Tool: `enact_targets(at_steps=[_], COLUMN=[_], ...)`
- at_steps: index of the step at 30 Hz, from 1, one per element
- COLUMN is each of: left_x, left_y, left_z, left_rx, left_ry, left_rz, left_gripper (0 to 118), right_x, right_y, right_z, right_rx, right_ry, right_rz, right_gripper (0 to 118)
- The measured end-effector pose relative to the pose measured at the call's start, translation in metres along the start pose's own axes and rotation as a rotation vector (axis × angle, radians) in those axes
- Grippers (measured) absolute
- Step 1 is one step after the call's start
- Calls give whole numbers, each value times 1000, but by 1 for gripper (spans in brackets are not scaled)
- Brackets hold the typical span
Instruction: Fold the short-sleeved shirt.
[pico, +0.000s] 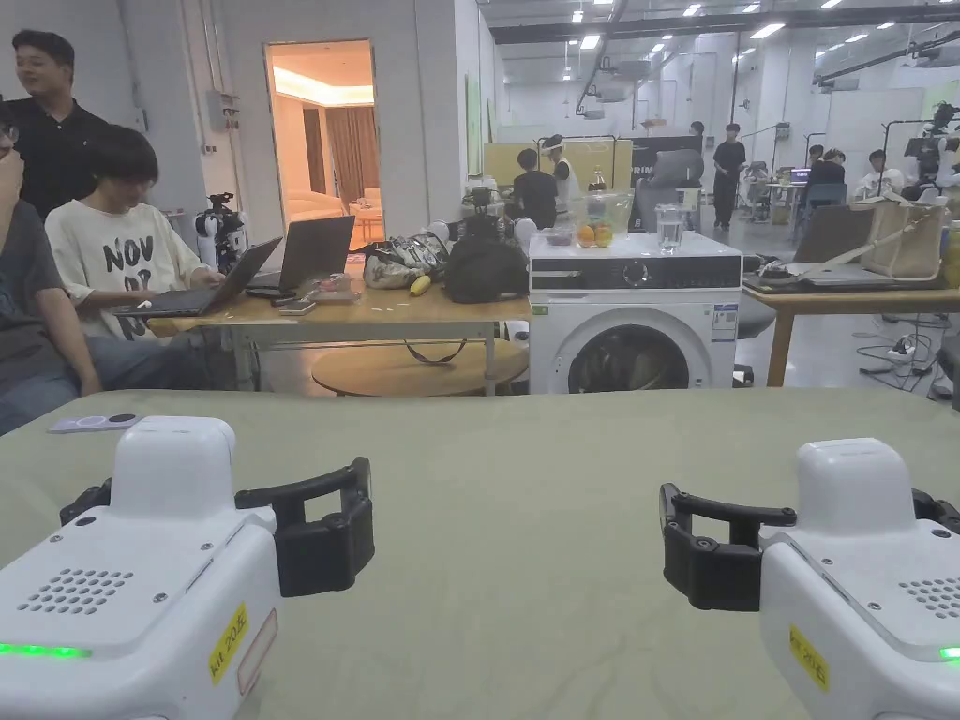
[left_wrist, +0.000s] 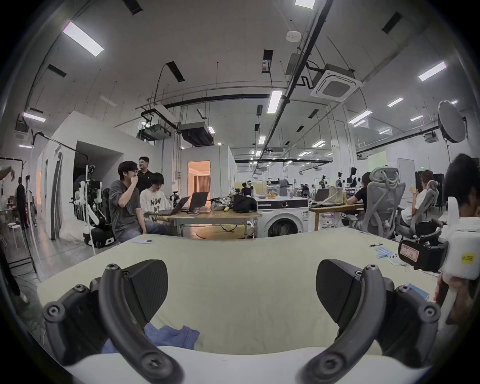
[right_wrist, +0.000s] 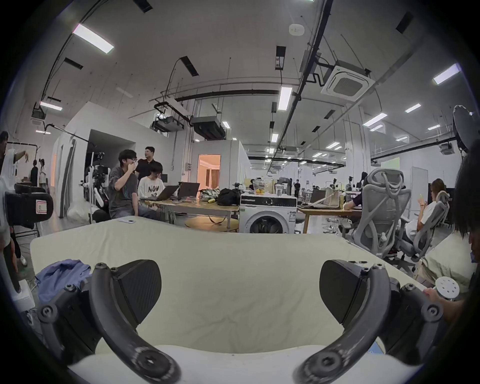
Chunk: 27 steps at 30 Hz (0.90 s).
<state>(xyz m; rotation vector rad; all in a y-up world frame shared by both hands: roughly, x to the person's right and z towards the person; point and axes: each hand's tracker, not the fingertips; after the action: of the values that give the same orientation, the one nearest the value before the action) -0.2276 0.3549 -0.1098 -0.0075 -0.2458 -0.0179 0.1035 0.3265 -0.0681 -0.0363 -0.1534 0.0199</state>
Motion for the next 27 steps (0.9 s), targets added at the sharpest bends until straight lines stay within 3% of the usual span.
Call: enact_targets(at_steps=[14,16,17,18,19,20,23,24,27], left_x=[2,3,4,4,4,2,1,2,2], left_y=[-1,1,1,1,0,-3,-3,-3,-4], left_z=[4,7,6,6,5,7,6,5,5], left_rx=[18,30,30,26,25,37,30,32,30], left_ry=[-38,-71,-70,-67,-64,-79,-120,-118,-104], left_rz=[-22,-25,-30,-37,-42,-38,-13,-17,-30], left_gripper=[112,109,99,76,32,5,0,0,0], right_x=[-3,-2,-3,-3,-3,-3,-4,-4,-5], right_y=[0,0,0,0,0,-1,-3,-2,-1], right_z=[2,3,3,3,3,3,3,4,3], right_rx=[4,6,4,3,2,3,15,19,7], right_ry=[47,59,65,66,69,75,100,109,122], right_rz=[3,3,5,8,12,14,5,-2,6], right_gripper=[118,107,98,85,68,54,8,0,0])
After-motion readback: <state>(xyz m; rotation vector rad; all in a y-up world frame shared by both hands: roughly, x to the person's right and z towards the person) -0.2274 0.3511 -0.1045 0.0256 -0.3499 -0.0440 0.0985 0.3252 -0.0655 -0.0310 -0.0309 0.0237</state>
